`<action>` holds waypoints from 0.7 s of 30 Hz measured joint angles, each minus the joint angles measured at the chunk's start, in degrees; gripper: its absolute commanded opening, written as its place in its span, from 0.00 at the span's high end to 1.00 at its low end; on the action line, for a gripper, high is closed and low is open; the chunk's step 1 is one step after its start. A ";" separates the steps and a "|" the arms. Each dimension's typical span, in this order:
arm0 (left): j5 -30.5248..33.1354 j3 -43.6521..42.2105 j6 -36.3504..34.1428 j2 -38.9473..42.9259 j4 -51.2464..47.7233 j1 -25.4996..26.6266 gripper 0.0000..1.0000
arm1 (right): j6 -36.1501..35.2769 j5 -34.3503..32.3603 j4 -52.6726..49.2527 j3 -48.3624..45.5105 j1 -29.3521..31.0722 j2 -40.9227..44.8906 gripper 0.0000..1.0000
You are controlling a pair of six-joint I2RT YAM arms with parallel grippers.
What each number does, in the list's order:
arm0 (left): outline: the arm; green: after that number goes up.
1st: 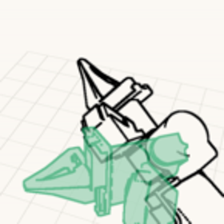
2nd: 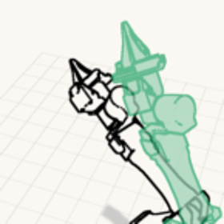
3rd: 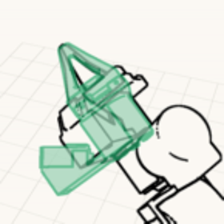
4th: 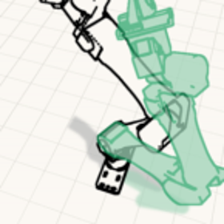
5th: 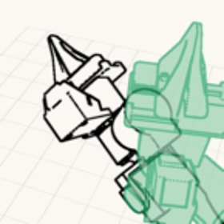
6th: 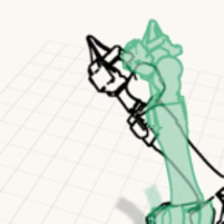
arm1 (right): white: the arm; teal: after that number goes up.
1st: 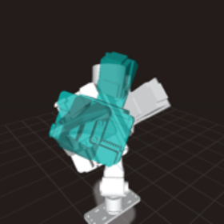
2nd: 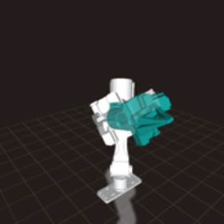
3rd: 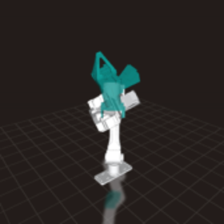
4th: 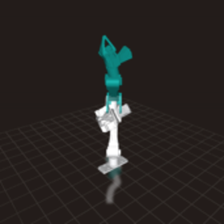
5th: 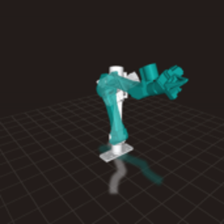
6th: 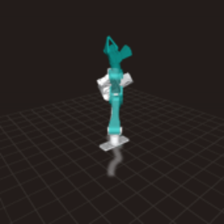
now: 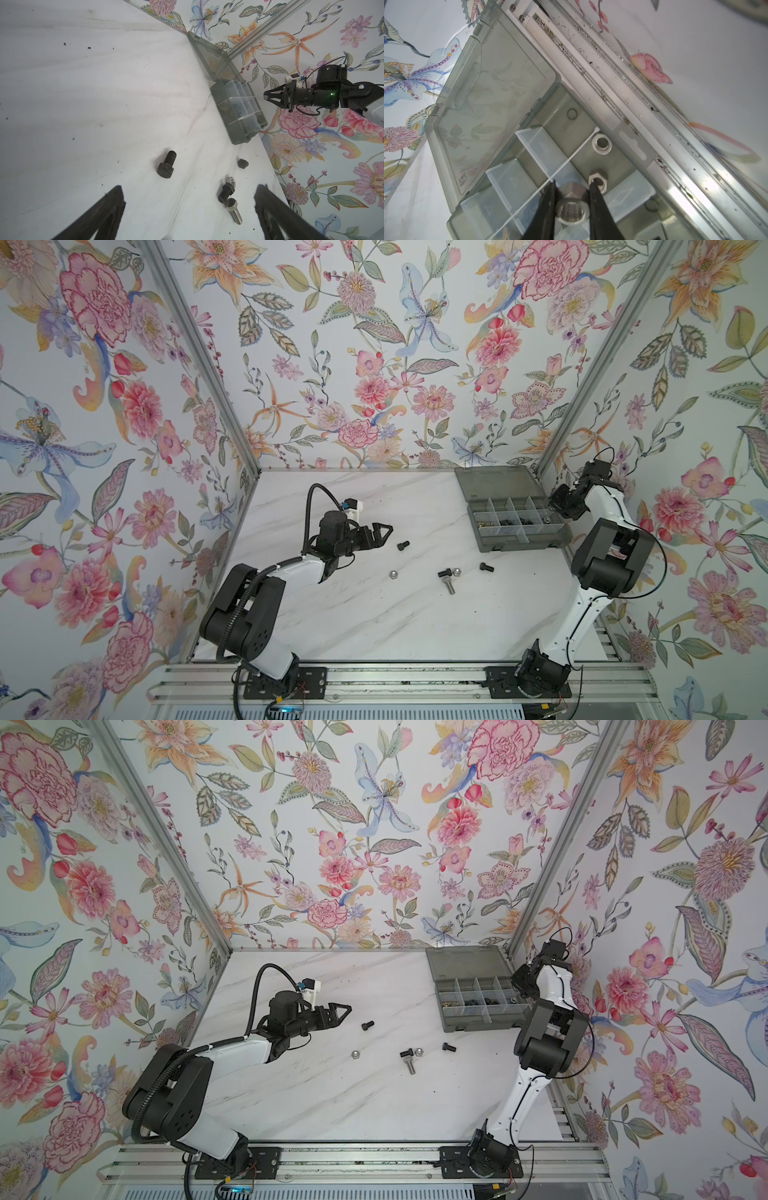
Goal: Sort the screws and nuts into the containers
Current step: 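Lift the silver hex nut and carry it over the organizer box, then lower the silver hex nut into a compartment and open the right gripper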
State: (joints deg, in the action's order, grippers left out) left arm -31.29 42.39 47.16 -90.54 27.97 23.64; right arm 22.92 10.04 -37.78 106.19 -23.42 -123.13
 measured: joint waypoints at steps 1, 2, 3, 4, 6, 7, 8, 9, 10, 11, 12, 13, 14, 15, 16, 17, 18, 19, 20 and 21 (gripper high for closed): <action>0.00 0.02 0.00 0.00 0.00 0.00 0.00 | 0.07 -0.22 -0.04 0.50 0.04 -0.61 0.97; 0.00 0.02 0.00 0.00 0.00 0.02 0.01 | 0.07 -0.44 0.00 0.76 0.09 -1.14 0.96; 0.00 0.02 0.00 0.00 0.02 0.00 0.01 | 0.07 -0.57 -0.07 1.01 0.09 -1.60 0.96; -0.02 0.02 0.00 -0.02 0.07 0.00 0.01 | 0.07 -0.70 -0.07 1.20 0.15 -2.03 0.95; -0.02 0.02 -0.02 -0.02 0.15 0.02 0.01 | 0.07 -1.05 -0.02 1.53 0.20 -2.93 0.94; -0.04 0.02 -0.02 -0.09 0.15 0.00 0.00 | 0.07 -1.16 -0.04 1.64 0.22 -3.30 0.94; -0.13 0.02 -0.02 -0.24 0.17 0.00 0.01 | 0.07 -1.40 -0.04 1.81 0.31 -3.87 0.93; -0.20 0.02 -0.02 -0.35 0.15 0.00 0.01 | 0.07 -1.51 -0.04 2.03 0.31 -4.39 0.92; -0.22 0.02 -0.02 -0.50 0.17 0.02 0.01 | 0.07 -1.49 -0.02 2.16 0.31 -4.92 0.92; -0.22 0.02 -0.02 -0.66 0.15 0.00 0.01 | 0.07 -1.40 0.15 2.25 0.31 -5.22 0.90; -0.22 0.02 -0.02 -0.76 0.15 0.02 0.01 | 0.07 -1.49 0.04 2.38 0.31 -5.25 0.88; -0.22 0.02 -0.02 -0.85 0.15 0.00 0.00 | 0.07 -1.49 -0.07 2.47 0.31 -5.25 0.84; -0.22 0.02 -0.02 -0.87 0.15 0.02 0.01 | 0.07 -1.49 -0.04 2.49 0.31 -5.25 0.80; -0.22 0.02 -0.02 -0.87 0.13 0.00 0.00 | 0.07 -1.49 -0.07 2.49 0.31 -5.25 0.78; -0.22 0.02 -0.02 -0.90 0.15 0.00 0.01 | 0.07 -1.49 -0.07 2.49 0.31 -5.25 0.75; -0.22 0.02 -0.02 -0.87 0.15 0.02 0.01 | 0.04 -1.46 -0.07 2.49 0.31 -5.25 0.72; -0.22 0.02 -0.02 -0.87 0.13 0.00 0.01 | 0.02 -1.46 -0.07 2.49 0.31 -5.25 0.70; -0.22 0.02 -0.02 -0.90 0.13 0.00 0.01 | 0.04 -1.46 -0.07 2.49 0.31 -5.25 0.70; -0.22 0.02 -0.02 -0.90 0.13 0.00 0.01 | 0.04 -1.44 -0.07 2.49 0.31 -5.25 0.69; -0.22 0.02 -0.02 -0.90 0.13 0.02 0.01 | 0.04 -1.44 -0.07 2.49 0.31 -5.25 0.69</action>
State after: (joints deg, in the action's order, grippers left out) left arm -31.51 42.41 47.13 -91.44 28.10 23.66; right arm 22.96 8.60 -37.85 108.68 -23.11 -128.38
